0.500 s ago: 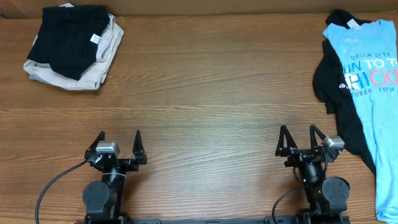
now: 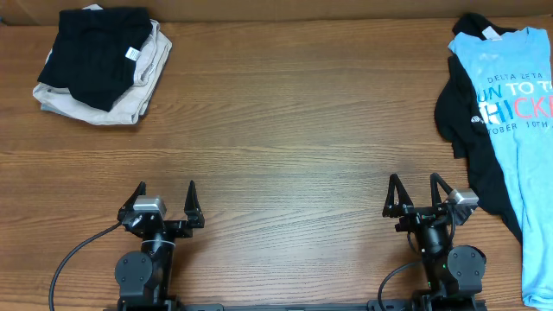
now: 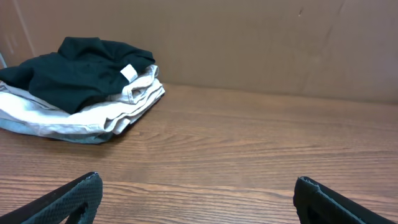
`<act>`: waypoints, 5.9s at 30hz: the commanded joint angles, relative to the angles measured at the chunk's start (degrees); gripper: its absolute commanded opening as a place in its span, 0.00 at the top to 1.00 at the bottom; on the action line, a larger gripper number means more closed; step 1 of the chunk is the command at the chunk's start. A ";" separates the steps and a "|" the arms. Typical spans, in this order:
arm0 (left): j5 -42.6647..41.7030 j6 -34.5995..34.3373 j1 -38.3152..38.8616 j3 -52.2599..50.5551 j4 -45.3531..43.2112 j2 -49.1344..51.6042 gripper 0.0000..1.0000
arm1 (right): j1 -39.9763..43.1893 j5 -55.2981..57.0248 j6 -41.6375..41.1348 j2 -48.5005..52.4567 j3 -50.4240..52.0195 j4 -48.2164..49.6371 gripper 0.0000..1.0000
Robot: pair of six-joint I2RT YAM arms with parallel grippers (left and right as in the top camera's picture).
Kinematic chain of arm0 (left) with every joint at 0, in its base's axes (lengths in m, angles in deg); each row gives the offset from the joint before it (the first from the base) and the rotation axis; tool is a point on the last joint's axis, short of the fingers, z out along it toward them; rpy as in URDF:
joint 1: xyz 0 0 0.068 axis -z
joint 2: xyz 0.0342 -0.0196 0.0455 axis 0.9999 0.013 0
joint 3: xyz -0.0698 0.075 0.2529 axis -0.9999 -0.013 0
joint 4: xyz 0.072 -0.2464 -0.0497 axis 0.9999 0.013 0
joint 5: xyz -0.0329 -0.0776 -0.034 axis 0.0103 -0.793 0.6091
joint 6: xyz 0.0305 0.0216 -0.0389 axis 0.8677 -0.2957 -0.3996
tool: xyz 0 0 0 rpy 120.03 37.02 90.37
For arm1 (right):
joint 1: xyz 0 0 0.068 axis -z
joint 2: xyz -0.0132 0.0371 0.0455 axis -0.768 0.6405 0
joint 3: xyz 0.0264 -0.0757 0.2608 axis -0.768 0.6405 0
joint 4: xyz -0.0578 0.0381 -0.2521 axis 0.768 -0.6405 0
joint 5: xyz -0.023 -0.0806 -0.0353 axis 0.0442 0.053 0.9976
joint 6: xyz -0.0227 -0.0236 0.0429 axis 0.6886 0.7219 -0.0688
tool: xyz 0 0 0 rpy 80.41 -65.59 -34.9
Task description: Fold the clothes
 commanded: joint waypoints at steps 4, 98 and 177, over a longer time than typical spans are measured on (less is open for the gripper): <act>0.76 -0.57 0.33 -0.39 -0.09 -0.59 0.00 | -0.20 0.55 -0.02 -0.63 0.59 0.26 0.00; -14.64 9.35 0.52 85.81 48.28 88.13 0.00 | 1.09 2.03 5.22 84.13 -89.37 -49.62 0.00; -24.79 9.33 0.87 87.67 43.60 89.46 0.00 | 33.20 0.63 4.74 121.96 -92.41 -37.40 0.96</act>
